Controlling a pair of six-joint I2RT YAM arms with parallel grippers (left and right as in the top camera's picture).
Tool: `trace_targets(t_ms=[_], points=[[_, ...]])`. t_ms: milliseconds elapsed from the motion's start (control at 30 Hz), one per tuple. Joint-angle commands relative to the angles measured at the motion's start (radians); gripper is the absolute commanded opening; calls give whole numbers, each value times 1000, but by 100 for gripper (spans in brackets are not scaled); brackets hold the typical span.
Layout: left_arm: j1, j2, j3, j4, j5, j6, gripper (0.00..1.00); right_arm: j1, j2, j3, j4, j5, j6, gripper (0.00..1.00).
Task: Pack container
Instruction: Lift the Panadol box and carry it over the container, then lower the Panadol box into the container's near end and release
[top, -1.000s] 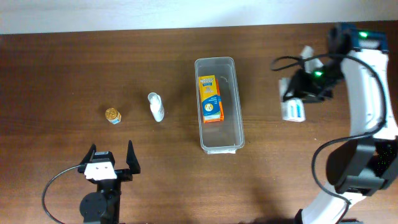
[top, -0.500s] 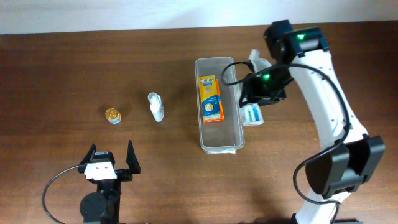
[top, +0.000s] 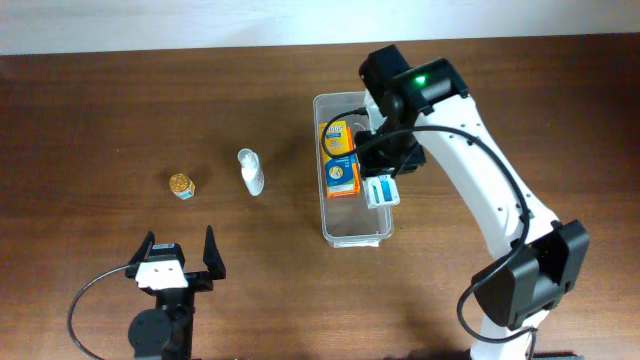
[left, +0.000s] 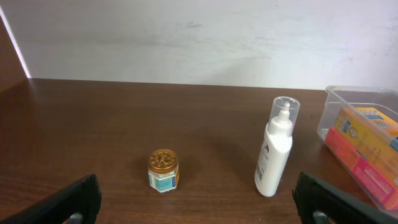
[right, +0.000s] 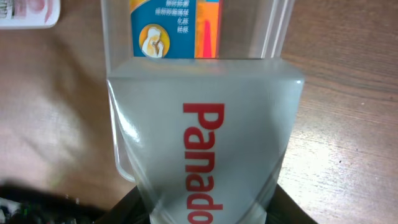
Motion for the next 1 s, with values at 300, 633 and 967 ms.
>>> trace_targets(t_ms=[300,633,967], points=[[5,-6,-6,2,8,16,99,38,1,-195,154,85,162,41],[5,-6,-6,2,8,16,99,38,1,-365,285,75,161,41],[5,-6,-6,2,8,15,99,38,1,-398,337,42,161,41]])
